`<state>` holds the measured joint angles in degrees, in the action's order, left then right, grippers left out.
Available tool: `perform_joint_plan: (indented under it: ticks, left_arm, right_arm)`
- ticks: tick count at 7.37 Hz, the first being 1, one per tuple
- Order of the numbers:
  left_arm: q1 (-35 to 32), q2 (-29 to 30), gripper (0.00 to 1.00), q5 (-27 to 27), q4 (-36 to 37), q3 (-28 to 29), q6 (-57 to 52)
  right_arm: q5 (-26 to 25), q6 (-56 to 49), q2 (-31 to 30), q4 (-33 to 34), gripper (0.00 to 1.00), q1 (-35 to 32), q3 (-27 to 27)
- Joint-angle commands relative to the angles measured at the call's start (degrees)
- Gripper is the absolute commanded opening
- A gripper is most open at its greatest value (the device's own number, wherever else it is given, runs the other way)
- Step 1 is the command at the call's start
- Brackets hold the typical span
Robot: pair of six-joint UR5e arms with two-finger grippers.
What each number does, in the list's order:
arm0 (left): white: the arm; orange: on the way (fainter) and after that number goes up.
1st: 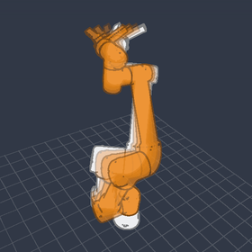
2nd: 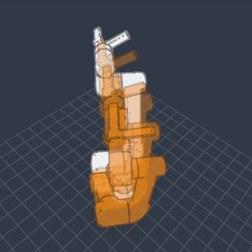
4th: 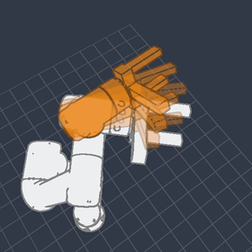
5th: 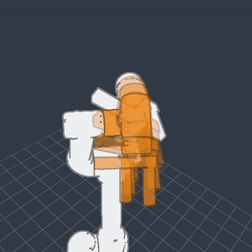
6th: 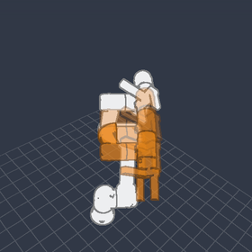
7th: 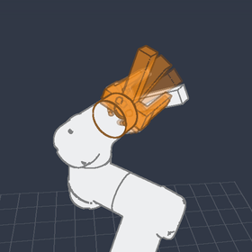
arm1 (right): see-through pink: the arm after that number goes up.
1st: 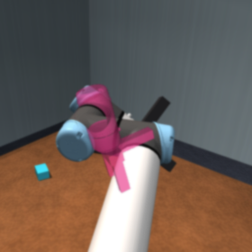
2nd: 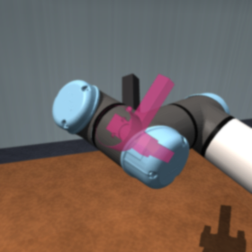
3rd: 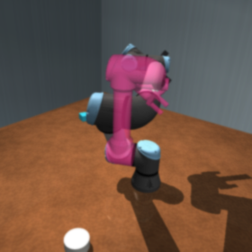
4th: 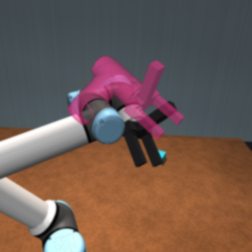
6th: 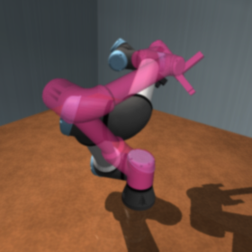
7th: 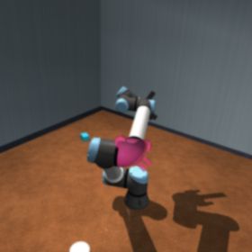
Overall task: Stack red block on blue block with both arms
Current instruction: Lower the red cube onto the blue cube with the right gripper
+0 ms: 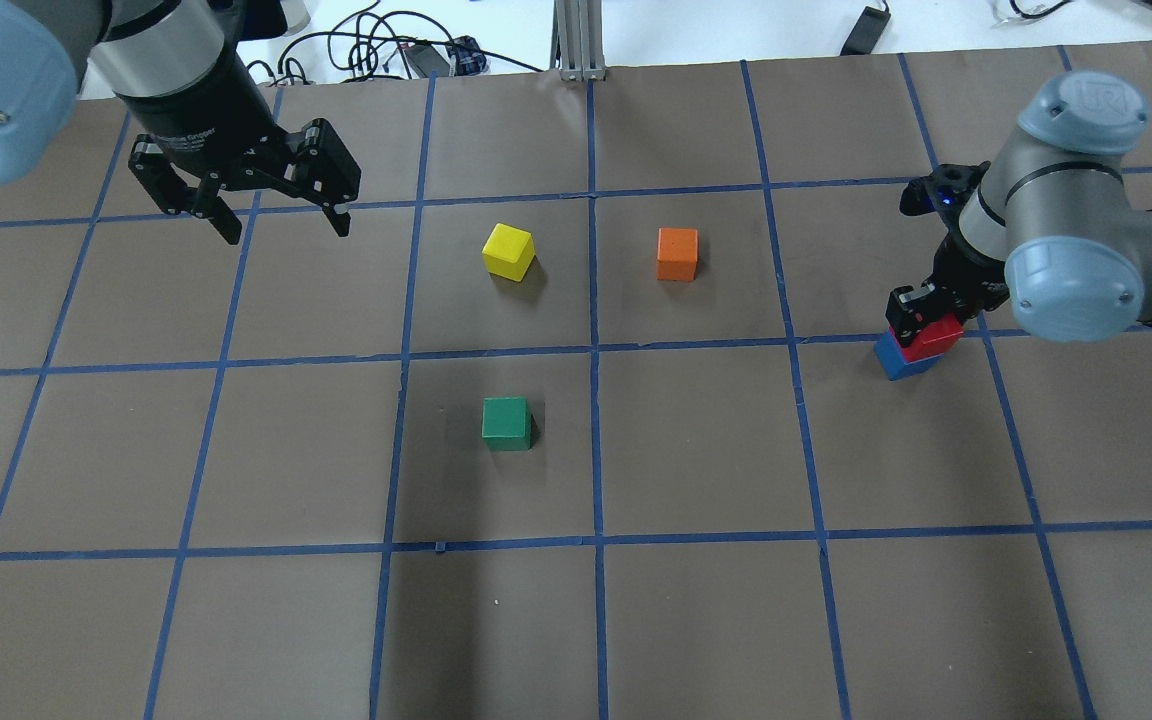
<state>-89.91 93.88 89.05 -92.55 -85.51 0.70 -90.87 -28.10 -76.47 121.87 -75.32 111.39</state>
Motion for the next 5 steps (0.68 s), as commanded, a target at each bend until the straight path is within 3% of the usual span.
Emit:
perform_joint_plan:
  ticks: [1,2,3,4,5]
  left_arm:
    - [0.00,-0.01,1.00,-0.02,0.00,-0.01,0.00]
    - [0.00,-0.01,1.00,-0.02,0.00,-0.01,-0.09]
    - [0.00,0.07,1.00,-0.02,0.00,0.08,0.00]
    - [0.00,0.07,1.00,-0.02,0.00,0.08,0.00]
    - [0.00,0.07,1.00,0.07,0.00,-0.01,0.00]
  right_arm:
    - [-0.10,0.07,0.00,0.13,0.00,0.00,0.06]
    - [-0.10,0.15,0.00,0.13,0.04,0.00,0.06]
    - [-0.19,0.15,0.00,0.13,0.19,0.00,0.06]
    - [-0.19,0.24,0.09,0.13,0.21,0.00,0.06]
    - [-0.54,0.15,0.00,0.13,0.34,0.00,0.06]
